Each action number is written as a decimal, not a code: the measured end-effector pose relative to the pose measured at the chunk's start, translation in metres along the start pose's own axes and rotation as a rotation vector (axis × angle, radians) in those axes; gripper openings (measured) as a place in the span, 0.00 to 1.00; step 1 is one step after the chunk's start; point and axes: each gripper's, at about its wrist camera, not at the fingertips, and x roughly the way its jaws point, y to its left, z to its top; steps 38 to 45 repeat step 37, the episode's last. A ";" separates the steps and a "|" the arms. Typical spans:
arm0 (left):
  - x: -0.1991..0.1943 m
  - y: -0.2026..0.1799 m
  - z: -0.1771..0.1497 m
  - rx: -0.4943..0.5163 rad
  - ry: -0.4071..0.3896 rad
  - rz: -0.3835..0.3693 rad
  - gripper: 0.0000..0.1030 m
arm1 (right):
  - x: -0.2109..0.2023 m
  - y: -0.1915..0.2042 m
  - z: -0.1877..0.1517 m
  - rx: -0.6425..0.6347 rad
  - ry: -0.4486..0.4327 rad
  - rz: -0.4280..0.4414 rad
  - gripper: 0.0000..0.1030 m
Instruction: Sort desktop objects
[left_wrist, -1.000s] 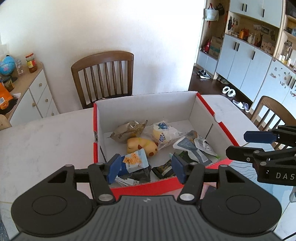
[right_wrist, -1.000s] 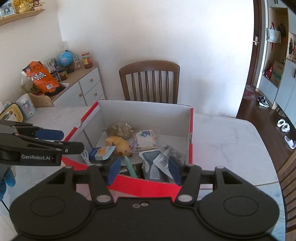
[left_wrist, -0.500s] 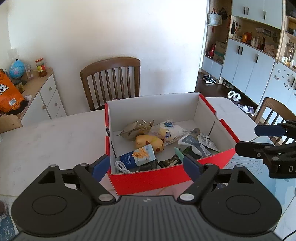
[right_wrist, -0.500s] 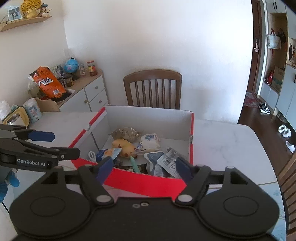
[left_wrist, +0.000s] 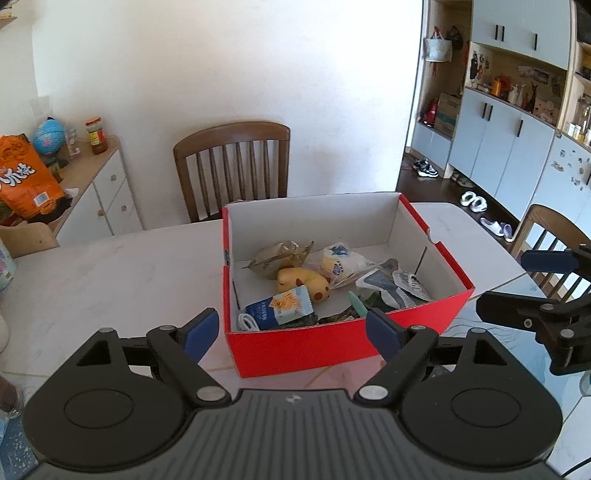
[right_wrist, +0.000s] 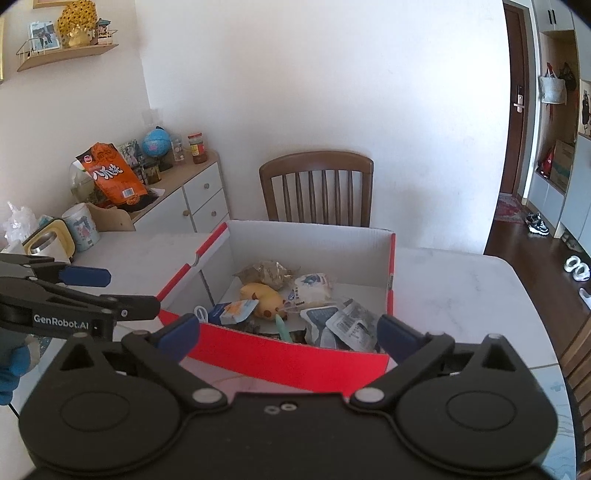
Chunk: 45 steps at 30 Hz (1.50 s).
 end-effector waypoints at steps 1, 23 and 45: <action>-0.001 0.000 -0.001 0.002 0.003 0.004 0.84 | 0.000 0.000 0.000 0.000 0.000 0.002 1.00; -0.001 -0.011 -0.019 0.044 0.058 -0.018 0.84 | -0.006 0.003 -0.008 0.006 0.020 0.011 1.00; -0.001 -0.013 -0.022 0.052 0.046 -0.040 0.84 | -0.008 0.001 -0.013 0.018 0.038 -0.001 1.00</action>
